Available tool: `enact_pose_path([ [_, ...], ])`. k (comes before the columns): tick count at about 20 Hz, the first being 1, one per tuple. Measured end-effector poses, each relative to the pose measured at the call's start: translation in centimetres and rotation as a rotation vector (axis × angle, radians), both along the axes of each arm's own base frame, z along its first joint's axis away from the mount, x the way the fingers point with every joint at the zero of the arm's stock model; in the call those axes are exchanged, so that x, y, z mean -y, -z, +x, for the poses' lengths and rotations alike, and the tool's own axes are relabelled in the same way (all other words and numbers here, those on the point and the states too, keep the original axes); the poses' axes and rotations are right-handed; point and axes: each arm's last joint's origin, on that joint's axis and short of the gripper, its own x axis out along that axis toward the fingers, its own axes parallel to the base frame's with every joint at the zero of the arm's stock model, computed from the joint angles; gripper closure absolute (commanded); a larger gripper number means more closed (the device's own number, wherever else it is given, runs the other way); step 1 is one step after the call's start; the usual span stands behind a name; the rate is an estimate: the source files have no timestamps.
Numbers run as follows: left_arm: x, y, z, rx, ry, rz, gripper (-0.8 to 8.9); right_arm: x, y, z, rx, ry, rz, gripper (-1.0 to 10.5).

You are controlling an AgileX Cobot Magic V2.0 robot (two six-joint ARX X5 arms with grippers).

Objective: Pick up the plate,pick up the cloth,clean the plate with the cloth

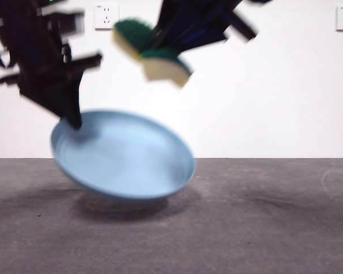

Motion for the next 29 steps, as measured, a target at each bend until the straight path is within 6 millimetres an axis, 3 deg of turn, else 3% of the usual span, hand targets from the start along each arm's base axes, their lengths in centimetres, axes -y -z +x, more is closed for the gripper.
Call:
enact_pose_path([
  [9,-1.0,6.0,3.4,-0.14,-0.062,0.042,8.01,4.5,-1.2,-1.2,0.002,0.197,-0.167,9.6],
  [10,-1.0,6.4,3.6,-0.149,-0.066,0.049,7.29,4.7,-1.1,-1.1,-0.009,0.208,-0.18,9.6],
  [12,-1.1,6.8,3.7,-0.152,-0.074,0.069,4.49,5.2,-0.9,-0.9,-0.024,0.226,-0.196,9.6],
  [13,-1.1,6.8,3.7,-0.144,-0.076,0.071,3.73,5.3,-0.9,-0.8,-0.025,0.233,-0.197,9.6],
  [17,-1.1,6.7,3.8,-0.136,-0.077,0.068,3.7,5.7,-0.8,-0.3,-0.03,0.261,-0.199,9.6],
  [19,-1.0,5.8,3.4,-0.122,-0.075,0.062,3.7,5.6,-0.1,0.6,-0.053,0.282,-0.224,9.6],
  [23,-0.7,0.5,1.3,0.033,-0.061,-0.006,3.7,5.3,2.7,3.6,-0.118,0.333,-0.297,9.6],
  [27,-1.4,-3.5,-1.1,0.196,-0.132,-0.008,3.7,6.6,5.3,7.0,-0.217,0.371,-0.288,9.6],
  [29,-1.8,-4.6,-3.1,0.307,-0.16,-0.031,3.74,7.6,6.2,8.3,-0.26,0.406,-0.273,9.6],
])
